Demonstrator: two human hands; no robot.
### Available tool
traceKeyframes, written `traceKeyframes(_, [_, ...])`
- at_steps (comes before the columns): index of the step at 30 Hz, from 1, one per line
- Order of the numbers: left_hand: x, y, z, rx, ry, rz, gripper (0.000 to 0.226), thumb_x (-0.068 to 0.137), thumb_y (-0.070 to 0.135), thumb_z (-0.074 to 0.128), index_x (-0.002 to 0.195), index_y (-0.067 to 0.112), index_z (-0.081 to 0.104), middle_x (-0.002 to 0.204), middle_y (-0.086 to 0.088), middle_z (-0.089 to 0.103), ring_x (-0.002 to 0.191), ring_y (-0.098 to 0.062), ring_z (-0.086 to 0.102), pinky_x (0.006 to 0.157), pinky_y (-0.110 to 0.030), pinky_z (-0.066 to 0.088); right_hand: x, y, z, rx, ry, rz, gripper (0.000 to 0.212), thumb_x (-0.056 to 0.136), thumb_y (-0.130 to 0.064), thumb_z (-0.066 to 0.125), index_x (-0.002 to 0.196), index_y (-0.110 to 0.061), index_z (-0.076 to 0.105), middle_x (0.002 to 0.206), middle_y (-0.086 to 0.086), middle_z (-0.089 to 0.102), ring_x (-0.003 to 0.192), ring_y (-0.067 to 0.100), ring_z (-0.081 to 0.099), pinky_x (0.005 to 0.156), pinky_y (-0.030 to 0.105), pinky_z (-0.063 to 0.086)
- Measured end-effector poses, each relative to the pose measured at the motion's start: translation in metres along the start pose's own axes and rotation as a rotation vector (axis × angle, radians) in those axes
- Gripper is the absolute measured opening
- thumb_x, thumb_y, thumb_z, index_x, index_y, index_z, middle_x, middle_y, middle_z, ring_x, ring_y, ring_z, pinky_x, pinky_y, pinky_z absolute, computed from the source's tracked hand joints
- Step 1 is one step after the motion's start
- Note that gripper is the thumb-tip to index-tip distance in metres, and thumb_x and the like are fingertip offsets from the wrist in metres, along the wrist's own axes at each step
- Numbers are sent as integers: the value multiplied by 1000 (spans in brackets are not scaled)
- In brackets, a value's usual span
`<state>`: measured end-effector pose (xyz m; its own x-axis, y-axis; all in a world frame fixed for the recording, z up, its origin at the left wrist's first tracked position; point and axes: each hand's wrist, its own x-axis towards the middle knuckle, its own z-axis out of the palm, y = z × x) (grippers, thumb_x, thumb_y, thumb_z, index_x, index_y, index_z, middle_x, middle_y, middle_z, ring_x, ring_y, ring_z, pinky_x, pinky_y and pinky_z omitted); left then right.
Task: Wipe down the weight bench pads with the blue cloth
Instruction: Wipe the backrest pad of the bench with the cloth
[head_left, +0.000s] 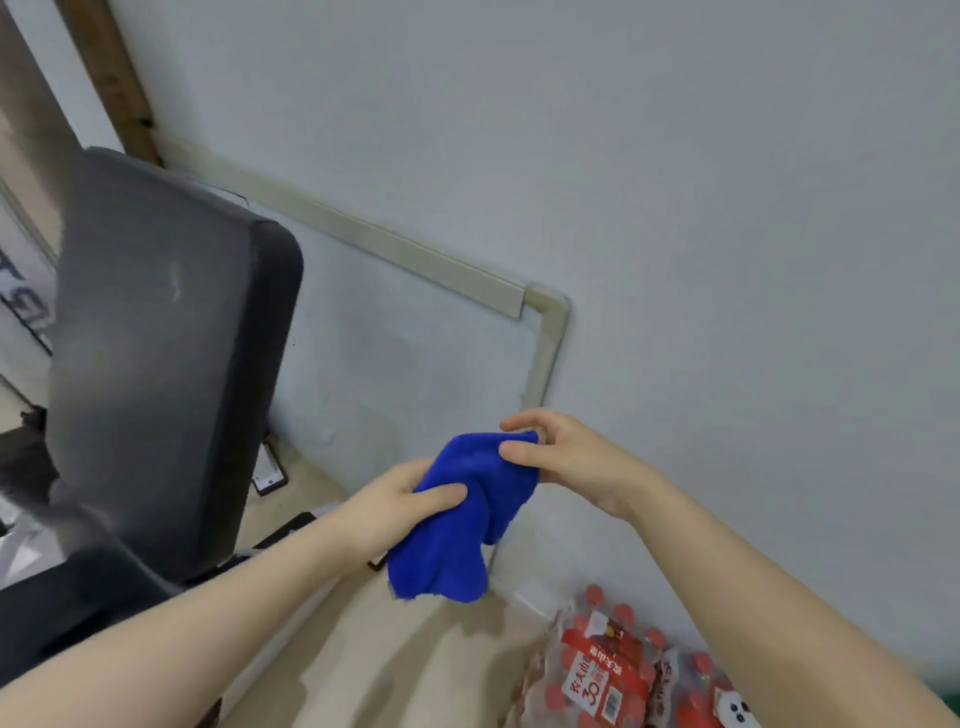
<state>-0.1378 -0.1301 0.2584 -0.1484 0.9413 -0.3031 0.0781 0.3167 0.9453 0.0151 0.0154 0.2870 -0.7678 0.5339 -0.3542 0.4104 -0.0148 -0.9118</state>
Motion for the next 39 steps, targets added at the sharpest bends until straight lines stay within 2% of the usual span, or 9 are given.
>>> traceKeyframes(4, [-37, 24, -60, -255, 82, 27, 16, 79, 30, 58, 89, 22, 68, 89, -2, 73, 83, -18, 68, 77, -33, 51, 14, -31, 52, -15, -153, 70, 22, 77, -37, 64, 95, -24, 64, 103, -10, 66, 105, 10, 58, 101, 30, 37])
traceKeyframes(8, [-61, 42, -126, -348, 97, 79, 18, 82, 28, 54, 91, 22, 69, 87, 7, 74, 82, -10, 68, 79, -25, 51, 33, -78, 113, 527, -165, -89, 36, 81, -21, 60, 115, -8, 61, 116, 8, 66, 107, 23, 62, 91, 36, 51])
traceKeyframes(14, [-79, 23, -215, 182, 334, 190, 7, 90, 21, 55, 83, 23, 52, 58, 11, 50, 56, -8, 47, 63, -24, 41, 44, -159, 176, 937, 324, -372, 32, 83, -27, 59, 108, -6, 59, 94, 7, 67, 88, 22, 64, 72, 31, 54])
traceKeyframes(17, [-81, 6, -251, 386, 452, 206, 22, 88, 18, 57, 109, 21, 52, 84, 7, 59, 73, -7, 53, 66, -16, 41, 47, -191, 197, 595, 704, -570, 5, 91, -14, 56, 87, -17, 55, 76, -4, 59, 67, 7, 58, 61, 21, 49])
traceKeyframes(20, [-79, -3, -284, 641, 551, 261, 57, 85, 23, 63, 136, 16, 37, 137, -1, 45, 120, -15, 48, 99, -25, 40, 73, -204, 225, 57, 651, -698, 20, 87, -5, 58, 97, -22, 56, 91, -5, 63, 80, 7, 61, 72, 19, 50])
traceKeyframes(26, [-57, 2, -326, 1186, 493, 282, 105, 77, 43, 70, 149, 10, 0, 158, -9, -8, 147, -24, 1, 120, -35, 12, 156, -158, 262, -1287, 785, -591, 36, 79, -24, 57, 113, -13, 66, 128, 16, 56, 116, 43, 49, 101, 52, 35])
traceKeyframes(29, [-38, 4, -337, 1350, 466, 325, 113, 74, 48, 69, 148, 10, -8, 157, -9, -15, 146, -24, -7, 119, -36, 3, 168, -142, 274, -1502, 699, -549, 54, 81, -36, 57, 130, -15, 53, 141, 13, 45, 131, 36, 38, 108, 50, 20])
traceKeyframes(32, [-21, 1, -343, 1464, 444, 354, 113, 74, 51, 67, 147, 10, -8, 156, -8, -20, 146, -23, -11, 118, -35, -4, 183, -160, 262, -1621, 664, -628, 52, 72, -17, 67, 124, -16, 60, 136, 10, 52, 127, 33, 45, 107, 50, 27])
traceKeyframes(39, [-12, -12, -354, 1449, 456, 460, 117, 67, 54, 70, 147, 12, -5, 152, -2, -18, 147, -26, -1, 116, -36, -3, 188, -161, 271, -1533, 821, -746, 48, 77, -6, 45, 122, -12, 60, 137, 11, 51, 121, 37, 48, 101, 47, 36])
